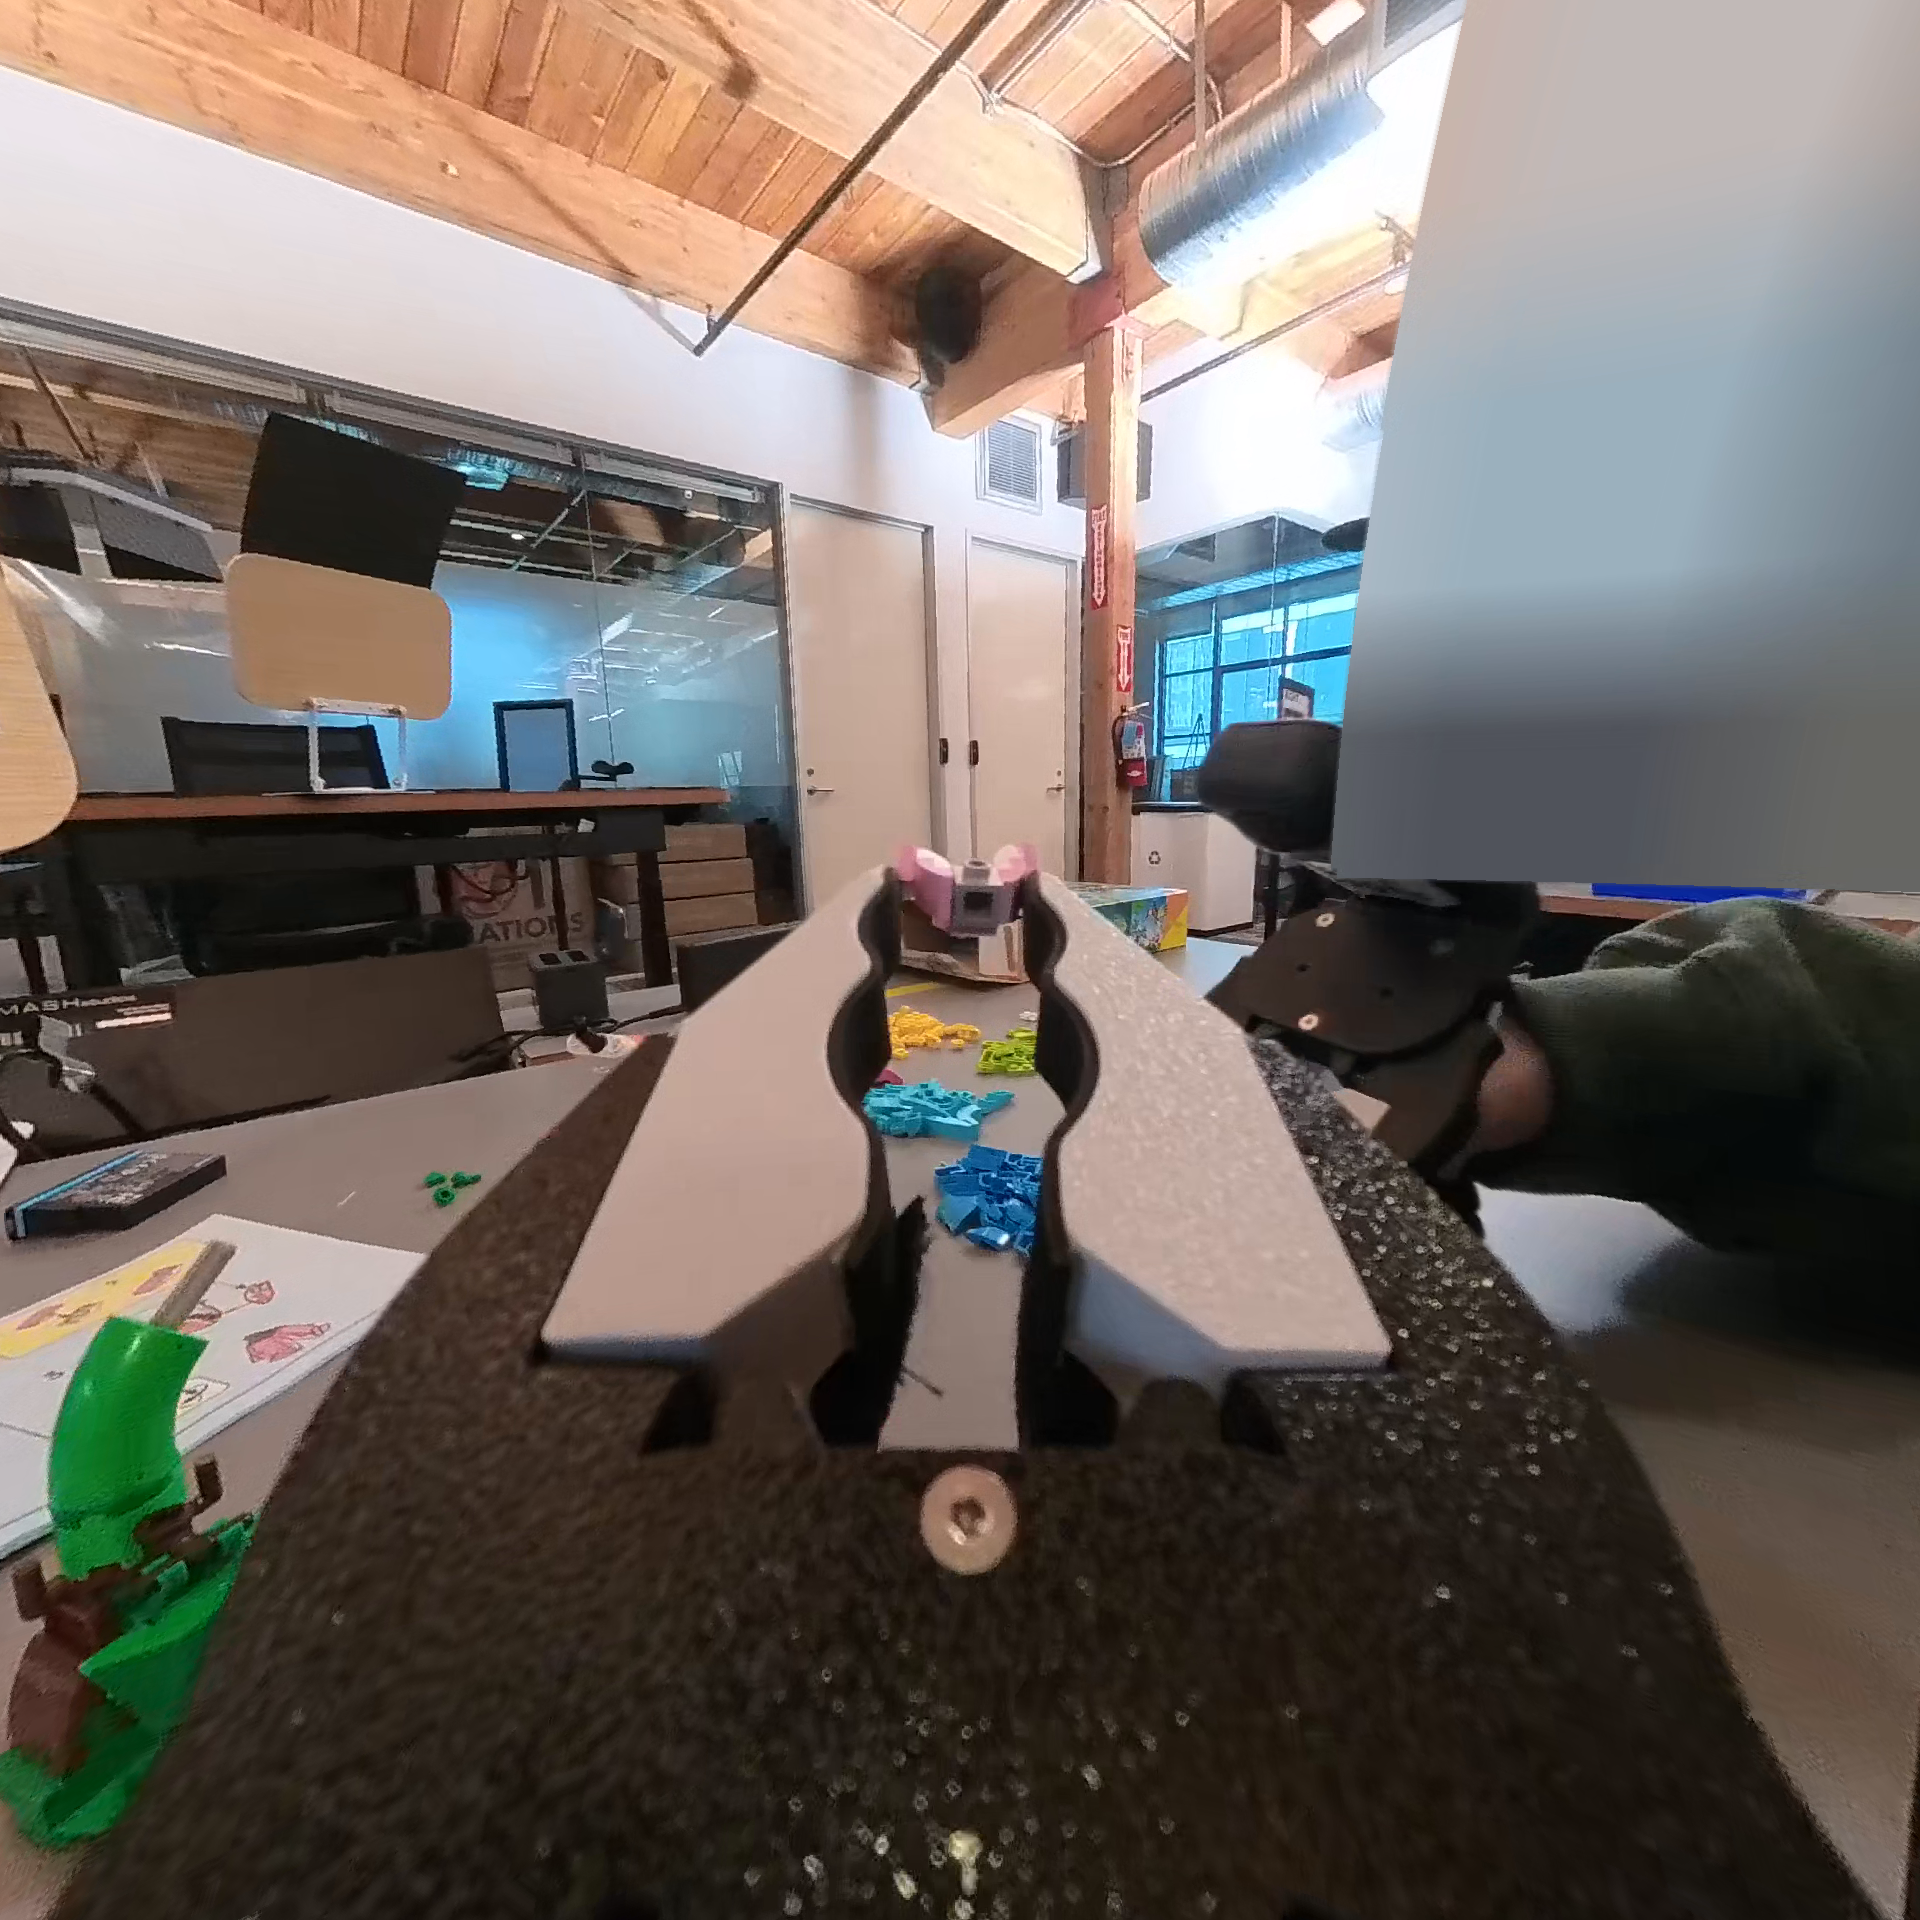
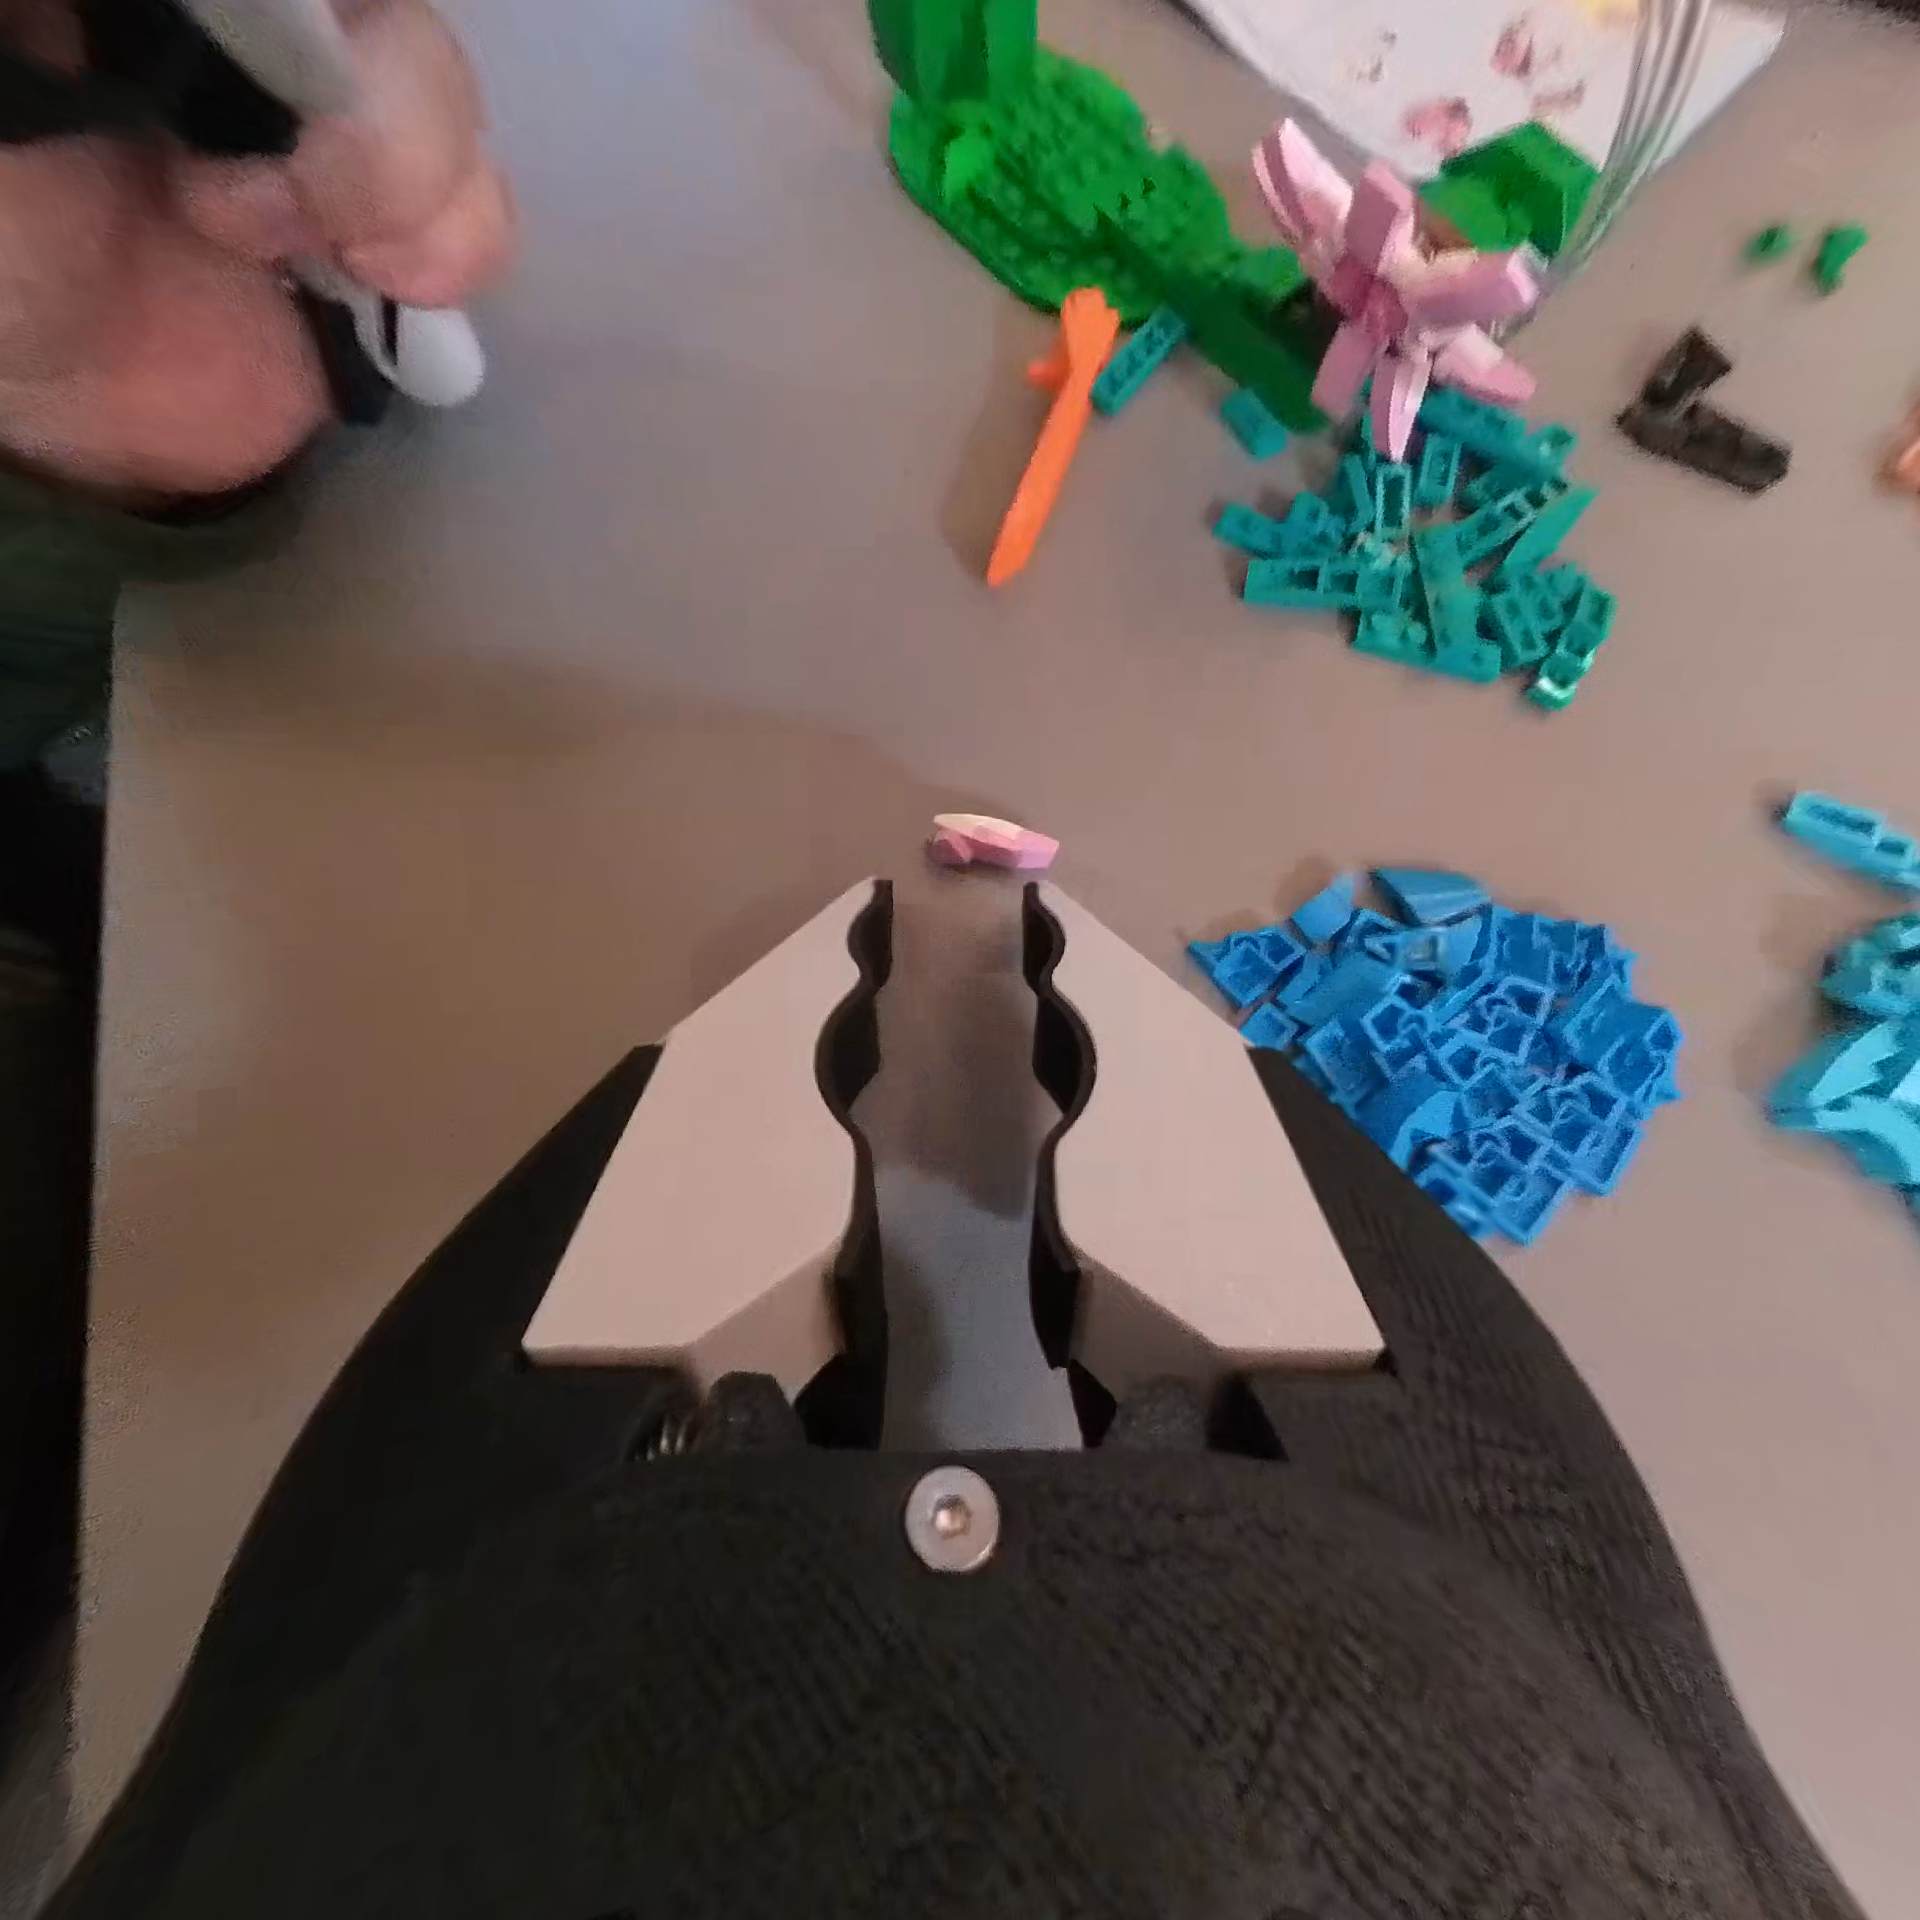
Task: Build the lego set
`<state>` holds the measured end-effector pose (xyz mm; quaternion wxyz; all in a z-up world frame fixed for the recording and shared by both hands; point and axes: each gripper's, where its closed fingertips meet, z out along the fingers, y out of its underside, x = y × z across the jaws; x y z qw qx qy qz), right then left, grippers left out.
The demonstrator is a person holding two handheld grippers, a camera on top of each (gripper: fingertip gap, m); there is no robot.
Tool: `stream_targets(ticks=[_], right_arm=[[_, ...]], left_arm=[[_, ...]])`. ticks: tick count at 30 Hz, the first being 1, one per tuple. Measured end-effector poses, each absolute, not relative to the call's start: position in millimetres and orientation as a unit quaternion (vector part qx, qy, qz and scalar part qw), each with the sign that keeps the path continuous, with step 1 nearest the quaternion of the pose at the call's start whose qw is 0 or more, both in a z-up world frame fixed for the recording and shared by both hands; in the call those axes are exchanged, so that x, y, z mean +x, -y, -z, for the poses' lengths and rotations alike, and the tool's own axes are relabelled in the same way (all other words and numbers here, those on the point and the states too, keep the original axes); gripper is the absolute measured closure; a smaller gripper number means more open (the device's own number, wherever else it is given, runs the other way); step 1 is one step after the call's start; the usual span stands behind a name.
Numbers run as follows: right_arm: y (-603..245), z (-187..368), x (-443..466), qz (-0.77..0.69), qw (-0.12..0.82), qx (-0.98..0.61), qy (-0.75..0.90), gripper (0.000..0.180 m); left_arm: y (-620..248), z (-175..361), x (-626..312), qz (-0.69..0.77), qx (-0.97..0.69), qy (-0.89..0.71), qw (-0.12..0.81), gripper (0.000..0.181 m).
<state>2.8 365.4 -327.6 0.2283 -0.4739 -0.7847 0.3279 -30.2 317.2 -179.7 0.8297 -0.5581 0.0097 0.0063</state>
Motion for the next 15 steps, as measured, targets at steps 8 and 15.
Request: stream_targets(ticks=[8,15], right_arm=[[-354.2,328.8,-5.5,-0.319,0.249,-0.481,0.778,0.153],[-353.8,329.1,-20.6,-0.315,0.271,-0.509,0.754,0.157]], left_arm=[[-322.5,183.4,-25.8,0.009,-0.569,-0.016,0.822,0.160],[-322.9,184.9,-26.7,0.011,-0.572,-0.012,0.820,0.160]])
